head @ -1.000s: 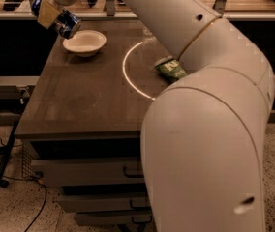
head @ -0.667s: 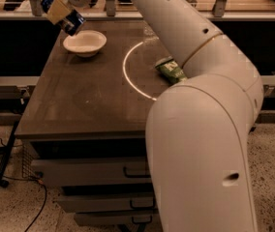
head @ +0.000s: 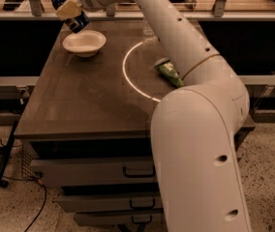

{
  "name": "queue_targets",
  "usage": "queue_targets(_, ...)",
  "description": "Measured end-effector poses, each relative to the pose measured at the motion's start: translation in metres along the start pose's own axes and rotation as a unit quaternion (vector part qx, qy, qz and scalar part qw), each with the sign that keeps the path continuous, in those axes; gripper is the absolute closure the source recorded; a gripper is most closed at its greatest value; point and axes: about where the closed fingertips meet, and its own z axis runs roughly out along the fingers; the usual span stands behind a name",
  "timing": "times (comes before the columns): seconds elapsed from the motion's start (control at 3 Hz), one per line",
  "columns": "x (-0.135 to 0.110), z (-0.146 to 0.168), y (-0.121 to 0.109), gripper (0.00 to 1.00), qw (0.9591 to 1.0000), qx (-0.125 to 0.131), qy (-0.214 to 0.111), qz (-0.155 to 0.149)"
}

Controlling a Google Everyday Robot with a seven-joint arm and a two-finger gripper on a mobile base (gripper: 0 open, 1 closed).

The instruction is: Place pepsi can into paper bowl

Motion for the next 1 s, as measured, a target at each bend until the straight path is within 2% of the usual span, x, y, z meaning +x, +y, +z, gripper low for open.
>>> queue_targets(0.33,0.012,0.007,-0.012,1.00,0.9999,0.003,-0.011,0.012)
queue_targets(1.0,0.042,0.024,-0.022,0.51,0.9983,-0.012,-0.027,0.050)
